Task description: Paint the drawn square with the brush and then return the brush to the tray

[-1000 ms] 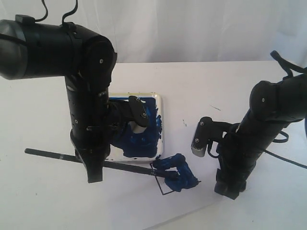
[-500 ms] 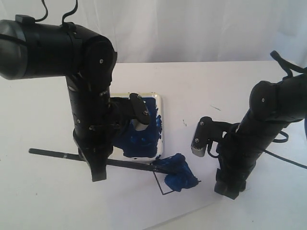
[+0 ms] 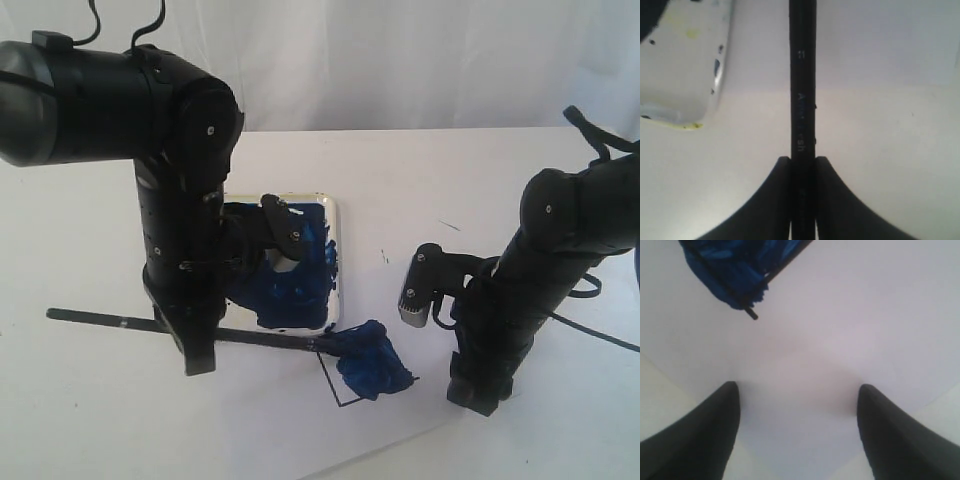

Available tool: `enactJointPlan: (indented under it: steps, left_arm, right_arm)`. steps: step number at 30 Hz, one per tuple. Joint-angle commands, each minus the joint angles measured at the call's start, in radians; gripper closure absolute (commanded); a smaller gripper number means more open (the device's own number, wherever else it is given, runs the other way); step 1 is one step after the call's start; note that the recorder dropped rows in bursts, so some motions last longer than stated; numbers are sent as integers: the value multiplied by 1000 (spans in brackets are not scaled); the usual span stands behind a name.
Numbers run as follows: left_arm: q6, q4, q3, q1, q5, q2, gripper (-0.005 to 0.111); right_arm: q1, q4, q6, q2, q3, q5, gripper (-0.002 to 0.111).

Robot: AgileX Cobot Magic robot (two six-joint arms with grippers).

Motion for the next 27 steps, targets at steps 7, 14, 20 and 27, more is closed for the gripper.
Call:
enactJointPlan:
  steps: [7, 14, 20, 27]
  left_arm:
    - [-19, -3, 5, -1, 34, 4, 107]
    - [51, -3, 5, -1, 90, -4, 107]
    - [39, 43, 5, -1, 129, -31, 107]
    - [20, 70, 5, -1, 143, -53, 107]
  right_arm:
    - [1, 2, 3, 24, 8, 4, 45]
    - [1, 2, 3, 24, 8, 4, 45]
    - [1, 2, 8, 24, 8, 4, 45]
    - [1, 2, 13, 24, 8, 4, 45]
